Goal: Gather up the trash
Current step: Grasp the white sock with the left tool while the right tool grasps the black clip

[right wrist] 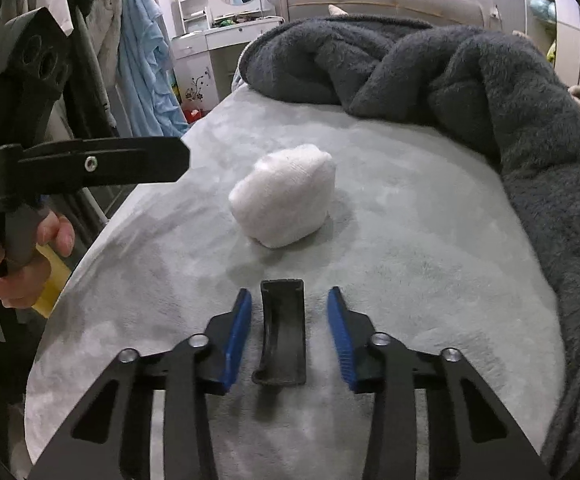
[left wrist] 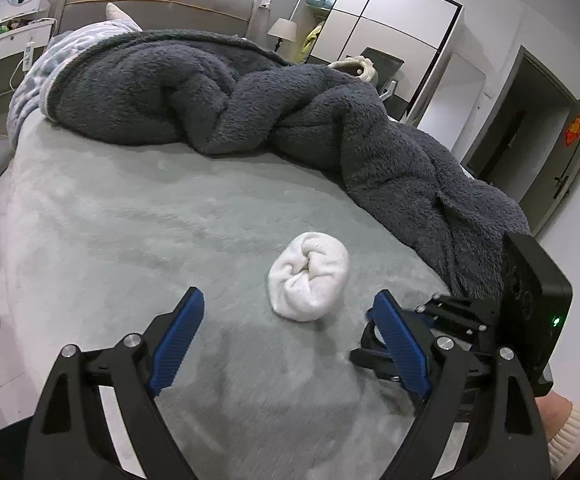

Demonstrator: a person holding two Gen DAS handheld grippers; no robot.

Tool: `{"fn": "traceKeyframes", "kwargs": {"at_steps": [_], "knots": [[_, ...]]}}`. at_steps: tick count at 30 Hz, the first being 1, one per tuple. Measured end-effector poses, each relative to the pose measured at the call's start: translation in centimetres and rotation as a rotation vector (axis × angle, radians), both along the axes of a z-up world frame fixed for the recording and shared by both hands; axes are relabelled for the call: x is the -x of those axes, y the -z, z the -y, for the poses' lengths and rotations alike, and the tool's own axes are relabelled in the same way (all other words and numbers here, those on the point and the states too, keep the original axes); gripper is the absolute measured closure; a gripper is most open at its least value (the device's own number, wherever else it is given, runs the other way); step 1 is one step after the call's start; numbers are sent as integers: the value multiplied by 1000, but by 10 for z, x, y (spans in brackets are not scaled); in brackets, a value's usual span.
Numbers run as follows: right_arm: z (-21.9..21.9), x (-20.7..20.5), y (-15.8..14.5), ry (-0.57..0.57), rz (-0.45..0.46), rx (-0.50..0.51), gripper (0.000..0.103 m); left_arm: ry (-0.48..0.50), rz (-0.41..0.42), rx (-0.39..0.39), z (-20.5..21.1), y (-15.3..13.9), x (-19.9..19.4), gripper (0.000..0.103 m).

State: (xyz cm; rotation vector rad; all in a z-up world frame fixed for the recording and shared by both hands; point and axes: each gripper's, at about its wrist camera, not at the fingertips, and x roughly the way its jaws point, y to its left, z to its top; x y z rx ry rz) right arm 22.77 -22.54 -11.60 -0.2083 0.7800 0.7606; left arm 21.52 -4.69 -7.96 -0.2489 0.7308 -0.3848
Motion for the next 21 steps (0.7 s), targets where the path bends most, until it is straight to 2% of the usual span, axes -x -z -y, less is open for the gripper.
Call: {"fn": "traceKeyframes", "kwargs": {"at_steps": [5,15,21], "knots": [[1,-6,-1,18,-20,-6,83,16,-12,1,9,7,-12,15],[14,-8,-11,50,-18,-17,83,38,-34,-20,32,23,-32,18],[37,-20,-10,118,-55,-54,83,27,-55,-56,38,33,-39,30]]}}
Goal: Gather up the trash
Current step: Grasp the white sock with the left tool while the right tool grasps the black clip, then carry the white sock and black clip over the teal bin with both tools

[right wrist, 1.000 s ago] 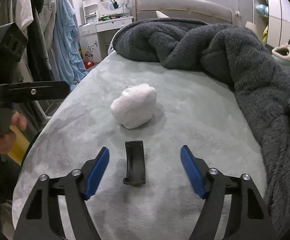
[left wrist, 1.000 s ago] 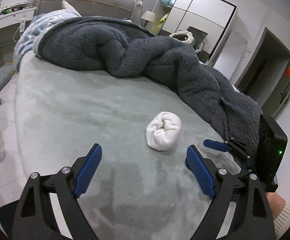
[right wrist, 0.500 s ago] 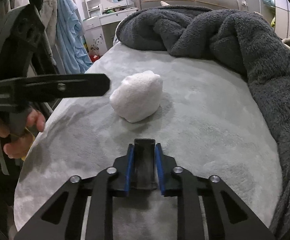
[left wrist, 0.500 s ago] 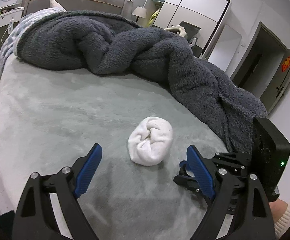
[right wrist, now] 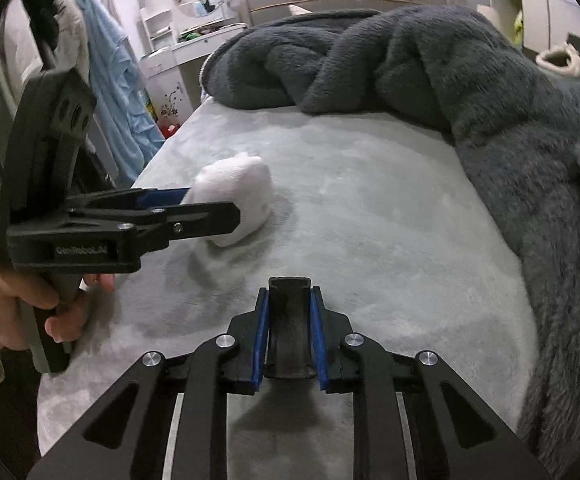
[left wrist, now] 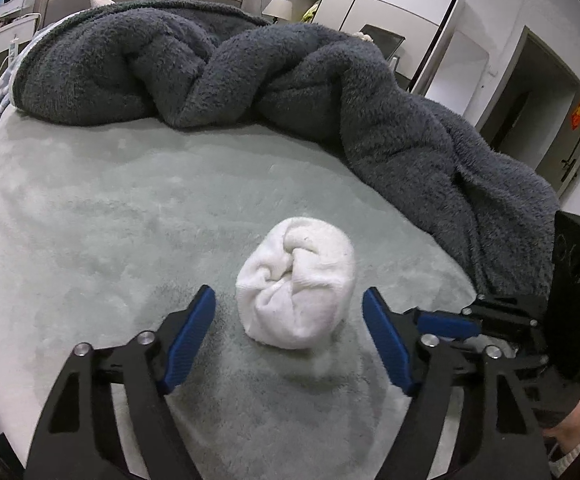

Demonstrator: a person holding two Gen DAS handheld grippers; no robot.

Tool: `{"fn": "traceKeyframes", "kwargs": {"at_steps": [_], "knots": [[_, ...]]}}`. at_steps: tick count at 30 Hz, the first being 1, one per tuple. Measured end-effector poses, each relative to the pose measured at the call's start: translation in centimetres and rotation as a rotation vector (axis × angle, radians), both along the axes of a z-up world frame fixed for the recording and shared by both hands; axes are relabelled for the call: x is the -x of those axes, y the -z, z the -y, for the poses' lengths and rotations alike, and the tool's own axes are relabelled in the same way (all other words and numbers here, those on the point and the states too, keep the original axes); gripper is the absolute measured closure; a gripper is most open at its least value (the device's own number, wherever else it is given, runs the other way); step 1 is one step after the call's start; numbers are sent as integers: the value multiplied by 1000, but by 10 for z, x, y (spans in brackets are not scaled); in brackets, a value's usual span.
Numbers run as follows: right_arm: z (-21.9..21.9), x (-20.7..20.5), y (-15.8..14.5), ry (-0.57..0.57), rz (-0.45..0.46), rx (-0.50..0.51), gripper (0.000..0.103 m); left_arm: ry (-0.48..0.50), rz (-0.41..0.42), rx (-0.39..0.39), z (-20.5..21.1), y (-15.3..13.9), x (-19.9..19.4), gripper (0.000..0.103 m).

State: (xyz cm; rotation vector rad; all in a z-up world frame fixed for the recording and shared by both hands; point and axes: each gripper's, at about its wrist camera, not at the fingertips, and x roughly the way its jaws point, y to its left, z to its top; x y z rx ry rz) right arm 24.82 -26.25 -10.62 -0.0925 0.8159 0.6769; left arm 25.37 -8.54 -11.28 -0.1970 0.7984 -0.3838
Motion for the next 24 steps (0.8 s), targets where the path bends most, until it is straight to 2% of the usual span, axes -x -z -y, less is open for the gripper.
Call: {"fn": "traceKeyframes", "kwargs": {"at_steps": [4,6,10,17,24], "knots": [[8,3,1,9,-9,-6,83,13,6,-32,5,1,1,47],[10,5,-1,11,-8,-10,83,15,15,-47,6,1,3,50],[6,8,-10,9,-6,-25,83,22,27,-60,5,-1,4,65],[16,12,-20,21,-17,-73,83,27,66,-115,6,-8,18,67],[5,16,-30,5,-33,-127,83,9,92,-172,-4,-16,43,67]]}}
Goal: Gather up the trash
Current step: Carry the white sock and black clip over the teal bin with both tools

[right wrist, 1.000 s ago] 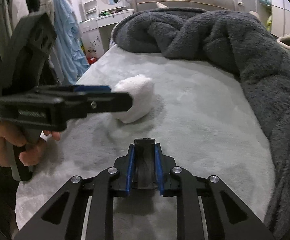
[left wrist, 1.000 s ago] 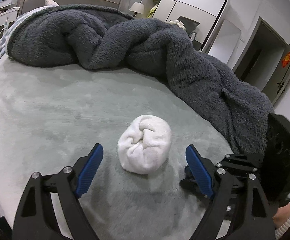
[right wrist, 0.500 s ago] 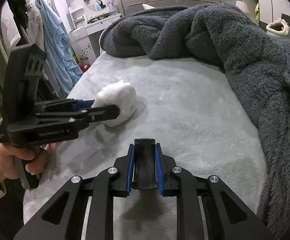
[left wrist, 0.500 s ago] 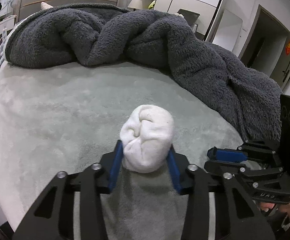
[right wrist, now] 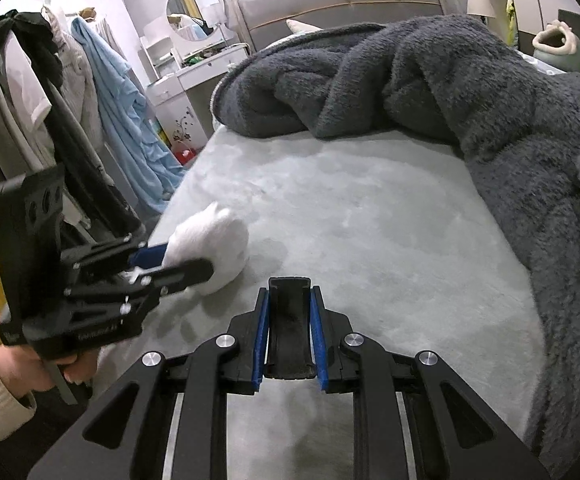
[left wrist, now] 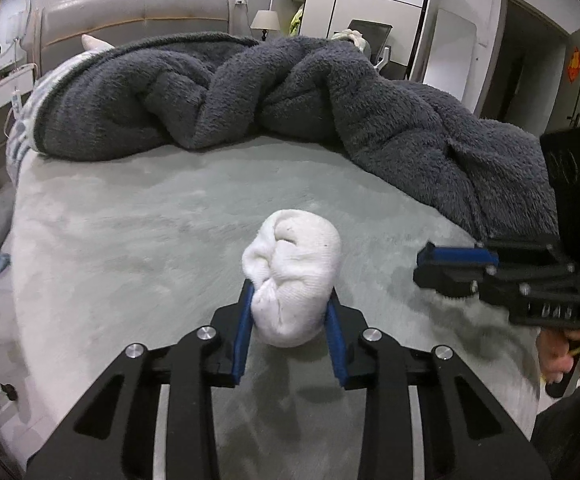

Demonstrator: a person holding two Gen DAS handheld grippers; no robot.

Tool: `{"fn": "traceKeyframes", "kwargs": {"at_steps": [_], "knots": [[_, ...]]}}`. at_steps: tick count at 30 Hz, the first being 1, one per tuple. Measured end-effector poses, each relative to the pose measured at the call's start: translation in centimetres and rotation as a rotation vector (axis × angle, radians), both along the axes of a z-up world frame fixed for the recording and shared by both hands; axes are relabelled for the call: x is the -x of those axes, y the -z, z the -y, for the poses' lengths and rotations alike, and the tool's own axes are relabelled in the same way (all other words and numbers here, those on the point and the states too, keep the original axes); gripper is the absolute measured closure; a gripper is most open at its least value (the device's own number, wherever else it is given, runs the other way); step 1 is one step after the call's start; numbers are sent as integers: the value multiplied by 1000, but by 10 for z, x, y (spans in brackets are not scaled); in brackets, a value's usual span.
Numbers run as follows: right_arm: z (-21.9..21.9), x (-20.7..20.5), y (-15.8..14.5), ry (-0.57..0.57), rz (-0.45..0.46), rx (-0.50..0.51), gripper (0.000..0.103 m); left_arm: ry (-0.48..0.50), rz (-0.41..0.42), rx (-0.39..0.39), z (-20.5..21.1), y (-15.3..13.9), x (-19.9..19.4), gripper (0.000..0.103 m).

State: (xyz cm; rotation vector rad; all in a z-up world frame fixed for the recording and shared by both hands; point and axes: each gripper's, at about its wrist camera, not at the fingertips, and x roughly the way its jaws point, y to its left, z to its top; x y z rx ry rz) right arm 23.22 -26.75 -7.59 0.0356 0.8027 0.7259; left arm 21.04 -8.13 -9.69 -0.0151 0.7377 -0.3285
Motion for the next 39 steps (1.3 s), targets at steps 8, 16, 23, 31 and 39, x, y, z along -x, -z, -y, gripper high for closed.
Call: {"fn": "traceKeyframes", "kwargs": {"at_steps": [8,16,23,31,39], "knots": [[-29,7,-22,-51,8,-37,83,-84,4,-21,-30,-10,26,67],[-57,7,-34,-83,6,-48,83,-170,-2,-29,-65,-14,63,67],[-88,13,-50,-122,27,-38,83,-239,-16,-30,-90,-16,88,67],[-123,23,-58,-167,40,-11,83,-302,-45,-43,-112,-13,106,67],[-165,31,-64,-213,43,16,83,-371,-98,-51,-146,-3,118,67]]}}
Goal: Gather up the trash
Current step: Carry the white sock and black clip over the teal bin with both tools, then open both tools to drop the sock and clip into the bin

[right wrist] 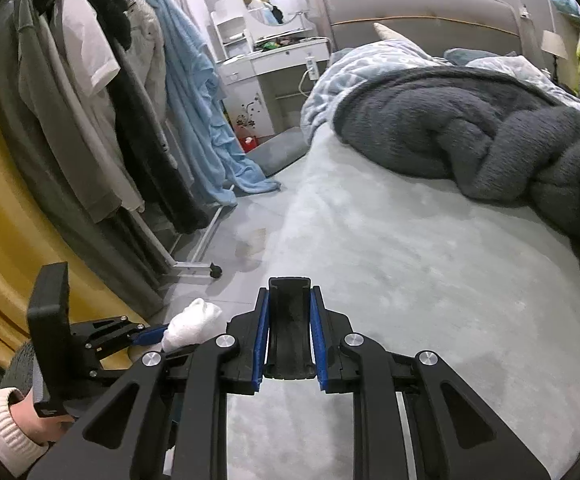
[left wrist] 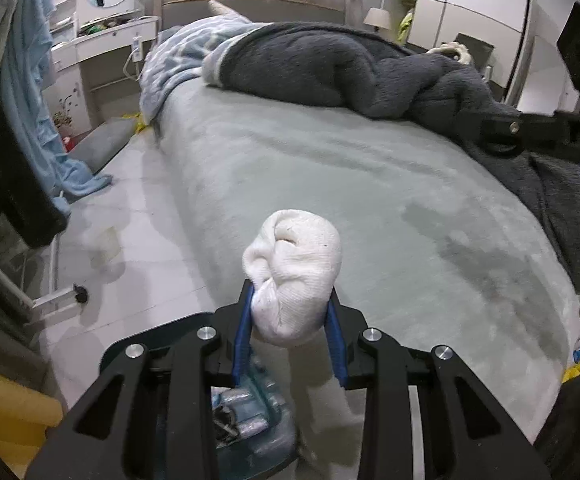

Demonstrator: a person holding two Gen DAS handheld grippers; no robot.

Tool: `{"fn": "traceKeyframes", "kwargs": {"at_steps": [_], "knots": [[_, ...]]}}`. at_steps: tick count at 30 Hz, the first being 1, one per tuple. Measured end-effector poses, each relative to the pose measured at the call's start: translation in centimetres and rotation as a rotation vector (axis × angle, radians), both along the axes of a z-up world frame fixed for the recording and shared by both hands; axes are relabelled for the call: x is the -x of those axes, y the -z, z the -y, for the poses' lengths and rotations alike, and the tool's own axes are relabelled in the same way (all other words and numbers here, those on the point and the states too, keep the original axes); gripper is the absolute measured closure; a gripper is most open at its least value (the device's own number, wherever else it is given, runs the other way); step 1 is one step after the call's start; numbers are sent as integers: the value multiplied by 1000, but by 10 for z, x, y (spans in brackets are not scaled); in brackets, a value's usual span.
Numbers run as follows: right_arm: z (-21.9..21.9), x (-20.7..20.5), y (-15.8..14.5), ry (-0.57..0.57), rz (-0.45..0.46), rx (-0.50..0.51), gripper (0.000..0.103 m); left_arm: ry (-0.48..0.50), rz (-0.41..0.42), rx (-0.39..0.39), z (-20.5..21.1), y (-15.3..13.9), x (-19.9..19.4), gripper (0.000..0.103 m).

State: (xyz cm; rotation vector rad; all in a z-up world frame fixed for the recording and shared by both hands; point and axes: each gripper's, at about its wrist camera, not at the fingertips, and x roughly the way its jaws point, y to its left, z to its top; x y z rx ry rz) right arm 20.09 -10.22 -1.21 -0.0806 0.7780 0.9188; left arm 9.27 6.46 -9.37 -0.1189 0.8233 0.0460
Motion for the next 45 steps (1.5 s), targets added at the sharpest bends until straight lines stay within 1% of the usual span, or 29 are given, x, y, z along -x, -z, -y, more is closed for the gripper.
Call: {"fn": "traceKeyframes", "kwargs": {"at_steps": [4,10,16,25,34,37,39,41,42,44,45], "knots": [[-23,5,-4,-24,0,5,83,-45,-35,-3,-21,6,6,67],[-61,17,-1,-64,13,37,83,-98,-86,-7,-49,18,16,67],[-98,31,5,-114,19,70,83,-132,-174,7,-76,39,23,67],[-140,43,25,-173,14,133,83,-173,-275,84,-108,68,32,67],[-177,53,50,-221,-34,168,83,-195,-428,171,-129,104,41,67],[-187,57,62,-238,-45,192,83,-199,-476,169,-136,115,45,64],[-190,58,69,-243,-53,210,83,-209,-497,172,-140,118,46,59],[-194,56,77,-244,-67,226,83,-217,-498,192,-146,118,49,49],[-196,55,82,-244,-74,231,83,-217,-492,198,-148,116,50,46],[-198,52,92,-237,-96,253,83,-213,-474,193,-149,110,52,36],[-199,50,97,-234,-108,258,83,-211,-462,187,-149,107,53,34]]}}
